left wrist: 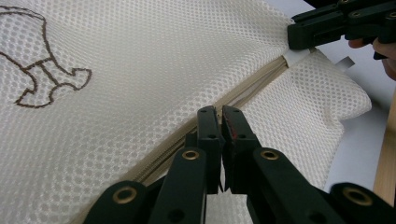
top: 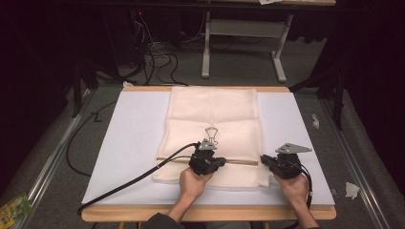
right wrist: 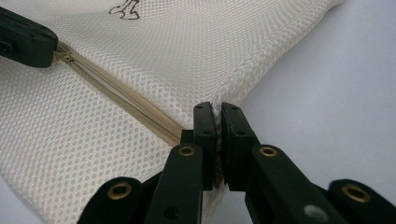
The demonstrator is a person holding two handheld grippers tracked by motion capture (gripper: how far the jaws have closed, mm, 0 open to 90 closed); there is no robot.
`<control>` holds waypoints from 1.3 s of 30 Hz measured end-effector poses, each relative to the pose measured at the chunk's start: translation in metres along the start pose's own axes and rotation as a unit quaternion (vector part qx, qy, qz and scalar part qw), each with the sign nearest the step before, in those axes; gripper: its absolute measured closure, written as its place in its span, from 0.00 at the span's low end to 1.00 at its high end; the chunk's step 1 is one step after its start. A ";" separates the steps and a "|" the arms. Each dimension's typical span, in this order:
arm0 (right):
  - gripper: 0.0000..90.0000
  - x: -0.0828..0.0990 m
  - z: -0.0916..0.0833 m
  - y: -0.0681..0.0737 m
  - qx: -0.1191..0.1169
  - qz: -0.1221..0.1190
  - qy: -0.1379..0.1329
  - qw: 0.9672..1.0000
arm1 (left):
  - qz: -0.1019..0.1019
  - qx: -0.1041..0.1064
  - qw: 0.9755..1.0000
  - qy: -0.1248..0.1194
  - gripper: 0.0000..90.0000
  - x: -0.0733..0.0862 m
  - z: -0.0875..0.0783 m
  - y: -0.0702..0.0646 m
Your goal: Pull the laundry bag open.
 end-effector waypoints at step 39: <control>0.97 0.000 0.001 0.000 0.001 -0.003 0.005 1.000 | -0.013 0.006 1.000 -0.020 0.97 0.003 -0.019 0.007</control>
Point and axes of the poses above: each handheld gripper's, and its own axes: z roughly forward along the jaws, x roughly out of its underside, y roughly to its left, the point moved 4 cm from there along z, roughly forward along the jaws, and after that the axes turned 13 degrees about x, right-handed, at the moved point
